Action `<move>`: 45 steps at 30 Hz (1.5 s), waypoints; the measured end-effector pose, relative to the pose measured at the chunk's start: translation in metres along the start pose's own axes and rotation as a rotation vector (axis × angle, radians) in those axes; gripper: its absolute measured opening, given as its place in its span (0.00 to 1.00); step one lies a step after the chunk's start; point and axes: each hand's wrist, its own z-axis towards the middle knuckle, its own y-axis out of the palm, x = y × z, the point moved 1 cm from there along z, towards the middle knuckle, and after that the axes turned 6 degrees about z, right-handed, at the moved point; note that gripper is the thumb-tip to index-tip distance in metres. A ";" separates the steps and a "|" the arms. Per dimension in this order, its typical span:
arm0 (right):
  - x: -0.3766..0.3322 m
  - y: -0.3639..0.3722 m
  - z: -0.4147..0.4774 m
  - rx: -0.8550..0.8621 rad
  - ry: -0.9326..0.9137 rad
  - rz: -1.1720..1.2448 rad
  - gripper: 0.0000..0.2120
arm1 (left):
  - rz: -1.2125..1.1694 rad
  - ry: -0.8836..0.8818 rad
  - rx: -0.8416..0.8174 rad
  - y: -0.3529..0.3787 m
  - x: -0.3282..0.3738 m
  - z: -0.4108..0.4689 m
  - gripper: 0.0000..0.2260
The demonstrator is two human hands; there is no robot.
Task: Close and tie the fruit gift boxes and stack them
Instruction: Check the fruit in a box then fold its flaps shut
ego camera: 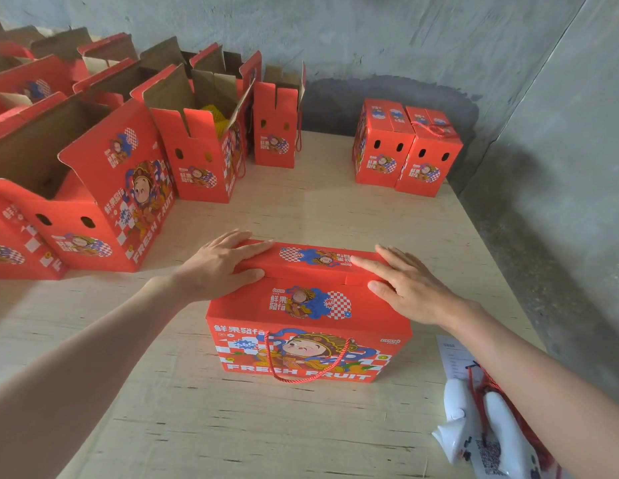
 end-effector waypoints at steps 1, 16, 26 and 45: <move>-0.004 0.002 0.002 0.036 0.011 -0.023 0.23 | 0.054 -0.003 -0.011 -0.002 0.001 0.001 0.26; -0.027 0.018 0.013 0.107 0.058 -0.179 0.23 | 0.266 -0.117 0.084 0.007 0.037 0.012 0.40; -0.032 0.023 0.012 0.111 0.116 -0.177 0.23 | 0.230 -0.106 0.047 0.008 0.033 0.011 0.36; -0.025 0.015 0.009 0.074 0.051 -0.083 0.25 | -0.778 -0.003 -0.002 0.002 -0.030 -0.010 0.26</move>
